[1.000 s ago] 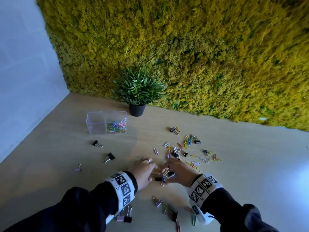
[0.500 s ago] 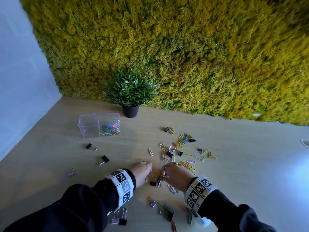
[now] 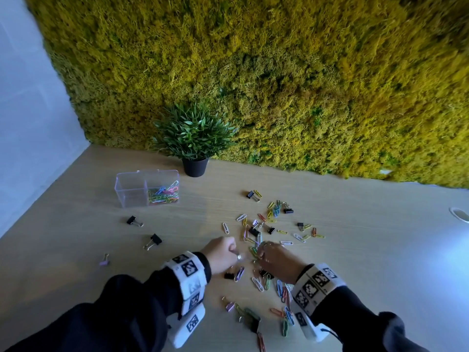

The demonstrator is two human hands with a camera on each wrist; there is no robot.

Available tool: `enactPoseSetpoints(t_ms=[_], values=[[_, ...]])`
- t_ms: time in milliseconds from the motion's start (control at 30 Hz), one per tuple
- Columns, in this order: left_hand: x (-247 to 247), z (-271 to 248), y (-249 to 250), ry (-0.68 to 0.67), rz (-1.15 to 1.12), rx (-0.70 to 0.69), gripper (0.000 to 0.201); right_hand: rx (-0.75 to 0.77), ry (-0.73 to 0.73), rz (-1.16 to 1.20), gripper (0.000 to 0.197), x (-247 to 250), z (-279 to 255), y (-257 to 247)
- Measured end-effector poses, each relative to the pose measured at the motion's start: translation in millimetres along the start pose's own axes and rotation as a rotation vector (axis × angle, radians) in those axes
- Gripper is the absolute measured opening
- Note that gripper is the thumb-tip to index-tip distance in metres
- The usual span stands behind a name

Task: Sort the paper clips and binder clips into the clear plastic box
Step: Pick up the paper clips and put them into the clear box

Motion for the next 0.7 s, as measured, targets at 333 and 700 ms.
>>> enactPoseSetpoints(t_ms=[333,700], values=[[-19,4,12,-0.003,0.629,-0.181,0.015,-0.181,0.065,1.019,0.025,12,-21,26],[-7,1,9,-0.144,0.261,-0.173,0.019,-0.146,0.003,1.730,0.008,13,-16,3]])
Point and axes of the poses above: each hand's wrist, its own z-axis towards the middle knuckle, its own x-axis out of the back of the hand, y = z × x, the point moved 2 cm from there along z, towards the middle knuckle, and after that the axes turned 3 degrees about y, right-handed, at the moved point
